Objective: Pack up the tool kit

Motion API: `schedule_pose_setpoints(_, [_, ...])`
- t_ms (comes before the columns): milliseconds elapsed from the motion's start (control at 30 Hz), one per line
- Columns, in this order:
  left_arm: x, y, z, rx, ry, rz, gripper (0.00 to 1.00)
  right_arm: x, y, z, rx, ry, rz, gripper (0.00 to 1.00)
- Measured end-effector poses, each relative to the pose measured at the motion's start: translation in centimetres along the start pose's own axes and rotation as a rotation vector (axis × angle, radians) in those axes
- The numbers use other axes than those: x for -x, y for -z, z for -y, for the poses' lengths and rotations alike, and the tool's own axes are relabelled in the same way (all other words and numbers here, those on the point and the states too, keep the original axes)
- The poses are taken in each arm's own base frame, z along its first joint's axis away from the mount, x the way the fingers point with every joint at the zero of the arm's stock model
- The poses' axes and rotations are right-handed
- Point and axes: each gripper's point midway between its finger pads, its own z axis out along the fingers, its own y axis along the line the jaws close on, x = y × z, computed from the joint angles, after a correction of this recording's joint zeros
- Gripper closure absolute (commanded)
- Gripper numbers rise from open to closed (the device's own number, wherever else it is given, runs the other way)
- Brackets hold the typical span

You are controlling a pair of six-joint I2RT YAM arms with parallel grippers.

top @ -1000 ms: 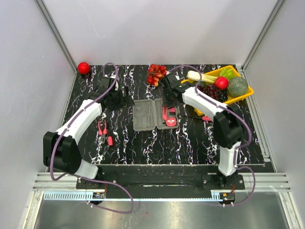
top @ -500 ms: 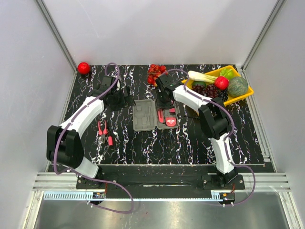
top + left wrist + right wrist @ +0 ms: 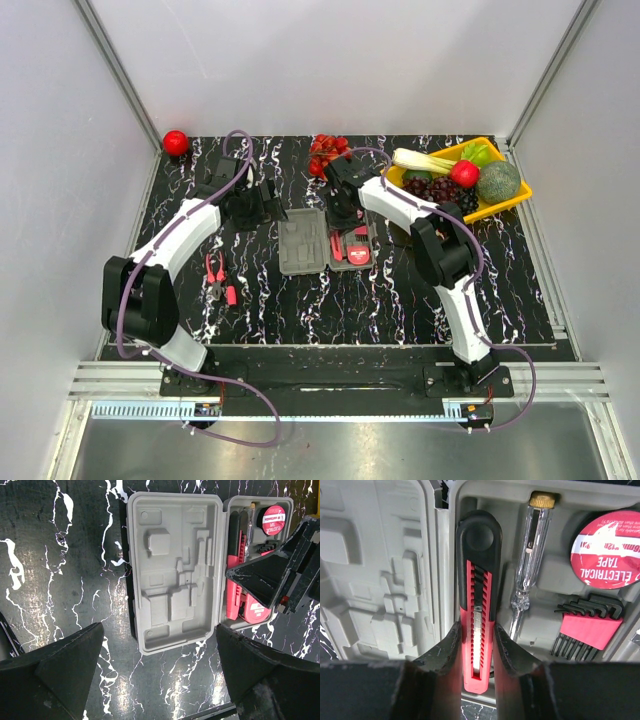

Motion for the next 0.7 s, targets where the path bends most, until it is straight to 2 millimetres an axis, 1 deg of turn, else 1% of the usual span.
schedule_pose_setpoints(133, [0.1,0.0,0.1,-0.006,0.002,0.000,0.02,0.3,-0.1,-0.3,0.005,0.002,-0.005,0.83])
schedule_pose_setpoints(167, [0.1,0.1,0.2,-0.009,0.002,0.000,0.02,0.3,-0.1,-0.3,0.004,0.001,-0.006,0.76])
schedule_pose_setpoints(233, [0.1,0.1,0.4,-0.016,0.002,-0.001,0.03,0.3,-0.1,-0.3,0.003,-0.002,-0.006,0.68])
schedule_pose_setpoints(267, [0.1,0.1,0.5,-0.021,0.003,-0.002,0.03,0.3,-0.1,-0.3,0.002,-0.006,-0.005,0.62])
schedule_pose_setpoints(367, [0.0,0.1,0.8,-0.038,0.008,-0.008,0.03,0.3,-0.1,-0.3,0.002,-0.019,-0.005,0.56])
schedule_pose_setpoints(467, [0.0,0.0,1.1,-0.054,0.010,-0.015,0.05,0.4,-0.1,-0.2,-0.005,-0.028,-0.003,0.54])
schedule_pose_setpoints(567, [0.0,-0.1,1.5,-0.077,0.014,-0.021,0.10,0.5,0.0,-0.3,-0.005,-0.036,0.001,0.55])
schedule_pose_setpoints(600, [0.0,-0.1,1.7,-0.087,0.016,-0.023,0.13,0.4,0.1,-0.2,-0.008,-0.038,0.004,0.56])
schedule_pose_setpoints(700, [0.0,-0.2,2.4,-0.125,0.022,-0.029,0.27,0.0,0.4,0.3,-0.024,-0.045,0.005,0.60])
